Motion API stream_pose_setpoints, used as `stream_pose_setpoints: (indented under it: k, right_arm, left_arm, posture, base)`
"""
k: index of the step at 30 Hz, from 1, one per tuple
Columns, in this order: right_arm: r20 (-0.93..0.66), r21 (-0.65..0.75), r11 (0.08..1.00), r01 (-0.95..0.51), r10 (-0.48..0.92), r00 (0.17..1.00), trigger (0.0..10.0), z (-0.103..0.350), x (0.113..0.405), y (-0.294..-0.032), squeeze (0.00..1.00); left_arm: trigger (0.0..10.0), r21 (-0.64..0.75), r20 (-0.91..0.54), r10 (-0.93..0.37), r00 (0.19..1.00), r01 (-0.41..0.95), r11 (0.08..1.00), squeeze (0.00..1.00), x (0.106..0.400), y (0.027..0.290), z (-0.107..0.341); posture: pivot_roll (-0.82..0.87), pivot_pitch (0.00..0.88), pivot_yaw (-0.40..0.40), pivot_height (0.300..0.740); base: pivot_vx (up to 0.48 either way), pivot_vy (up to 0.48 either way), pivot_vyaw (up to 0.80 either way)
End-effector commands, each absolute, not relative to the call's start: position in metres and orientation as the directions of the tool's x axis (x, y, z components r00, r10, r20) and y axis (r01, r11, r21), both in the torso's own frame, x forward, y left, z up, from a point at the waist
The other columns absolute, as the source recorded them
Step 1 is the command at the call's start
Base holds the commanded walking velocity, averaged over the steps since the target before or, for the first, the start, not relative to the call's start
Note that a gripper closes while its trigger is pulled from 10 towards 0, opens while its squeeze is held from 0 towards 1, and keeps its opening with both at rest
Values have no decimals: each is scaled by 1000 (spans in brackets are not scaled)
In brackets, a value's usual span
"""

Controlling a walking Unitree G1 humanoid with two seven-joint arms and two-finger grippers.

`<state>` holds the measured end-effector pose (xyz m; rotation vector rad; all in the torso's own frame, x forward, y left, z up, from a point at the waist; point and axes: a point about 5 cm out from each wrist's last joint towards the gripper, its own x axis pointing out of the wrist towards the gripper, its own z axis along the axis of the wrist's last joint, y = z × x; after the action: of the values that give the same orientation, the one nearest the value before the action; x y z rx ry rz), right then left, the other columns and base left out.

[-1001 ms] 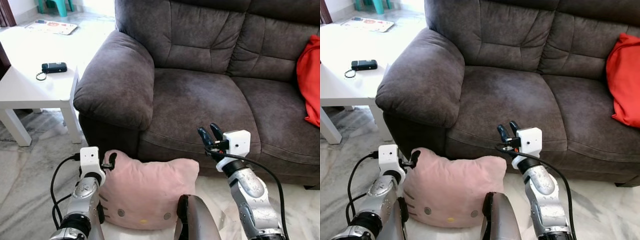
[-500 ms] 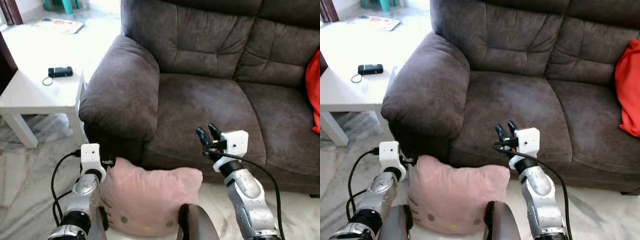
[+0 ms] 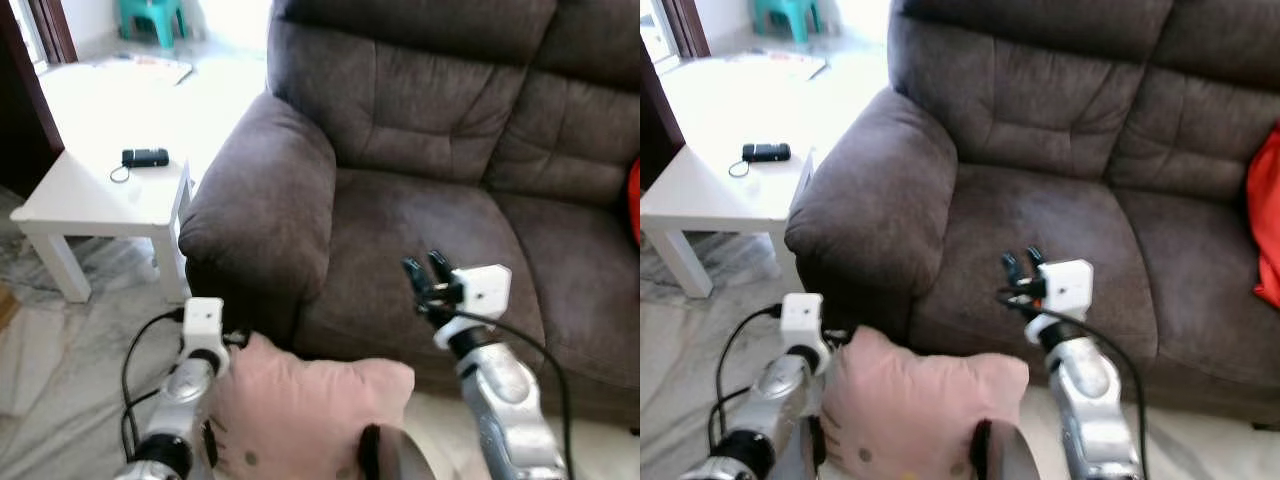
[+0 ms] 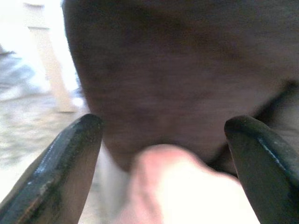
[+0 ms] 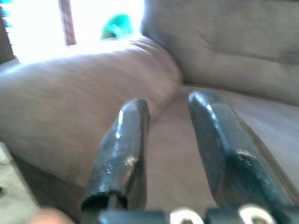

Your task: Move the pillow to the sofa from floor

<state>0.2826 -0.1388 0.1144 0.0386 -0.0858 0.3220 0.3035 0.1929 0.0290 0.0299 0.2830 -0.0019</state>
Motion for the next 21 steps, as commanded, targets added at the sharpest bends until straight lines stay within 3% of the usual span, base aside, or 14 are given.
stream_pose_setpoints:
  k: [1, 6, 21]
  right_arm:
    - [75, 4, 960, -281, 280, 957, 10000, 114, 281, -153, 0]
    - [72, 4, 960, -281, 280, 957, 10000, 114, 281, -153, 0]
    - [71, 3, 961, -277, 277, 958, 10000, 115, 280, -155, 0]
  left_arm:
    - [10000, 3, -290, -65, 955, 69, 998, 0, 303, 175, 27]
    - [10000, 1, -310, -92, 946, 97, 995, 0, 300, 172, 23]
    - [10000, 5, -311, -116, 943, 123, 992, 0, 300, 169, 23]
  posture:
    - [-4, 0, -142, 481]
    - [-5, 0, -142, 481]
    - [-10, 0, -140, 481]
  base:
    - [0, 0, 0]
    - [0, 0, 0]
    - [352, 0, 0]
